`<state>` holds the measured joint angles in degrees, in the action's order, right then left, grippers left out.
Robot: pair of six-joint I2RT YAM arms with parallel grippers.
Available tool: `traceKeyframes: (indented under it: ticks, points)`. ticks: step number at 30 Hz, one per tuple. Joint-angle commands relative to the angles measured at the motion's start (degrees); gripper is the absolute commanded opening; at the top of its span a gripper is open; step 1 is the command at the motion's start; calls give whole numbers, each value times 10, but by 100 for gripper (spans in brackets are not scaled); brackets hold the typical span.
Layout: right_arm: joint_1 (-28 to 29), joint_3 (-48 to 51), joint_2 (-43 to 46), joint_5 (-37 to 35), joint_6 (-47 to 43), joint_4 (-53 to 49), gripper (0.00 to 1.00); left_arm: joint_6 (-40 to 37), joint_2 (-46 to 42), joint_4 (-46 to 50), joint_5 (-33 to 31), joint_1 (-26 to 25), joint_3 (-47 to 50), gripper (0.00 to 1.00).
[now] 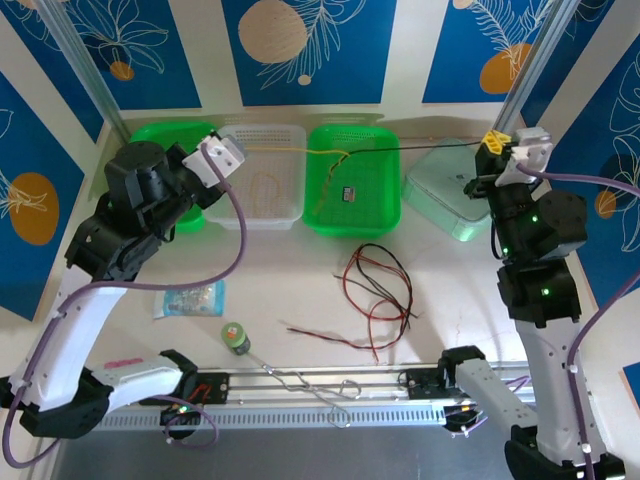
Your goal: Untangle the cables
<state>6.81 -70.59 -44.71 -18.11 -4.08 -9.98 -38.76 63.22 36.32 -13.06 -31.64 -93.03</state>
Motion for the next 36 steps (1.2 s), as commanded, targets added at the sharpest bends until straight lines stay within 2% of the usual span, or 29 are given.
traceKeyframes:
  ticks: [1,4,10,15,18,26,31,36]
  points:
    - [-22,7,12,8,18,-10,0,34,-14,15,-33,24,15,0]
    - [-42,12,17,7,18,-11,0,52,-12,33,-39,53,19,0]
    - [-90,8,20,13,32,-26,0,119,14,98,4,137,1,0]
    - [-117,9,27,3,34,-30,0,161,-10,23,17,192,60,0]
    - [-131,15,34,-3,27,-27,0,183,-11,13,31,229,74,0]
    - [-187,37,50,9,40,-16,0,298,-31,-40,143,347,155,0]
    - [-226,38,51,36,46,-22,0,309,-37,-42,160,379,171,0]
    - [-235,41,53,35,44,-18,0,296,-37,-38,147,396,172,0]
